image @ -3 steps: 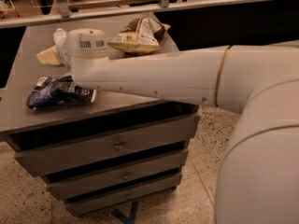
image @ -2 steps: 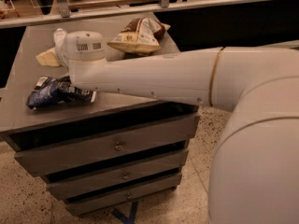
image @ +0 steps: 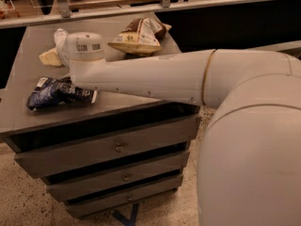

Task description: Pick blue plastic bottle

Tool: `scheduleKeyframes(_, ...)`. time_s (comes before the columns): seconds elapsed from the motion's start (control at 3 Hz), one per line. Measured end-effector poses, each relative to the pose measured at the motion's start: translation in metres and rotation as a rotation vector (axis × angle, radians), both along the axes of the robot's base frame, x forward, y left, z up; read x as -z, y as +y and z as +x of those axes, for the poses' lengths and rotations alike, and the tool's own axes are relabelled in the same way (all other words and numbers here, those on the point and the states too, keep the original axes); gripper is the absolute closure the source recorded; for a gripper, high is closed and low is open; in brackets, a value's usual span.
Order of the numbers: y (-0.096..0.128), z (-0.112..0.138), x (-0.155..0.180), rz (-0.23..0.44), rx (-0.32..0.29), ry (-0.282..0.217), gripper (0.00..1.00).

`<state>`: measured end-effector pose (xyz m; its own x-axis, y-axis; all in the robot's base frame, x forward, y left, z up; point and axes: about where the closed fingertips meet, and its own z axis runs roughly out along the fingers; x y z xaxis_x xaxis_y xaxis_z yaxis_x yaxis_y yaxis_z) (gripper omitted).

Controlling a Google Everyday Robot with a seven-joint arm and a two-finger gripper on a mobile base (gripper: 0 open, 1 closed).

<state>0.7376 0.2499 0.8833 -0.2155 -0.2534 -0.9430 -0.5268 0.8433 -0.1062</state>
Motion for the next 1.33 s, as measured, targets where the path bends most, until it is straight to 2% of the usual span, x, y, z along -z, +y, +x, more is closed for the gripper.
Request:
scheduleKeyframes(1.0,0.022,0.03,0.015,0.028,-0.029,0.012,0.0)
scheduleKeyframes(1.33,0.028,0.035,0.017,0.029,-0.045,0.009,0.18)
